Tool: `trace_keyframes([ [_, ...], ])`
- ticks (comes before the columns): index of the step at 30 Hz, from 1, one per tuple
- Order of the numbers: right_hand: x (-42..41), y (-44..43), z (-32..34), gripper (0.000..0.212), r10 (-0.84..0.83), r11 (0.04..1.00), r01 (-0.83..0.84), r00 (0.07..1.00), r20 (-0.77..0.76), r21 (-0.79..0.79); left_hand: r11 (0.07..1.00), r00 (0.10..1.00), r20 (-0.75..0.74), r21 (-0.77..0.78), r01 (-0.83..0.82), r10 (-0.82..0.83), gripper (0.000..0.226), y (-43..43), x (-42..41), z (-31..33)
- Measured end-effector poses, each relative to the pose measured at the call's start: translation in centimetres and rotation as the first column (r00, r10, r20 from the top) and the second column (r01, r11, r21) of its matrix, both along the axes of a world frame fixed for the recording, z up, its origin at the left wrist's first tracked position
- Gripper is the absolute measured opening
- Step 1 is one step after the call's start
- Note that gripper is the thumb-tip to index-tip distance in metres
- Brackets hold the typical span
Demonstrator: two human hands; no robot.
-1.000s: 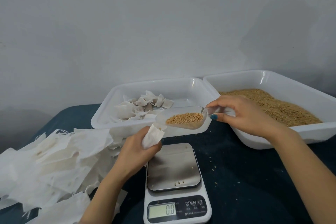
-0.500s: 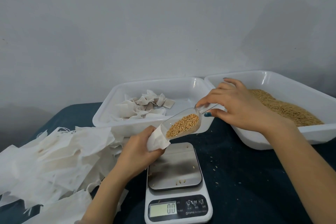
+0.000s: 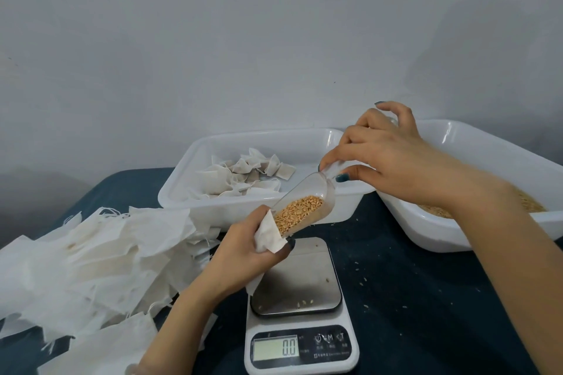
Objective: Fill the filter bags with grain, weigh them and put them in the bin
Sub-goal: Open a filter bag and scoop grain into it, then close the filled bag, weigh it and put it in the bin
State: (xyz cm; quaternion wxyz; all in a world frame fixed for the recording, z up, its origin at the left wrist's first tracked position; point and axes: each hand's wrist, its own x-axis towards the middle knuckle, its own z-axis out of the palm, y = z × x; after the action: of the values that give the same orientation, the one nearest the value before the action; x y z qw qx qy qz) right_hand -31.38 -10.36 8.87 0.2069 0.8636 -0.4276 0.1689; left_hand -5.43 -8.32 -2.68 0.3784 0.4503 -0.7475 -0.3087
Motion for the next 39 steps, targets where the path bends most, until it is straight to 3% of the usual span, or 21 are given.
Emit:
trace_keyframes([
  [11,0.3,0.4,0.5,0.029,0.003,0.993,-0.004,1.000,-0.007,-0.118,0.999,0.999,-0.037,0.029,0.014,-0.013,0.048,0.2,0.1,0.2],
  [22,0.1,0.6,0.5,0.036,-0.028,0.998,0.028,1.000,-0.011,-0.062,0.999,0.997,-0.070,0.026,0.040,-0.039,0.034,0.1,0.1,0.2],
  [29,-1.2,0.5,-2.2,0.030,-0.061,0.993,0.035,0.970,0.234,0.111,0.997,0.979,-0.198,0.064,0.052,-0.038,0.014,0.5,0.2,0.8],
  [39,-1.1,1.2,-6.8,0.033,-0.098,0.959,-0.093,0.779,0.619,0.268,0.993,0.930,-0.367,0.110,0.035,0.008,0.014,0.9,0.1,1.5],
])
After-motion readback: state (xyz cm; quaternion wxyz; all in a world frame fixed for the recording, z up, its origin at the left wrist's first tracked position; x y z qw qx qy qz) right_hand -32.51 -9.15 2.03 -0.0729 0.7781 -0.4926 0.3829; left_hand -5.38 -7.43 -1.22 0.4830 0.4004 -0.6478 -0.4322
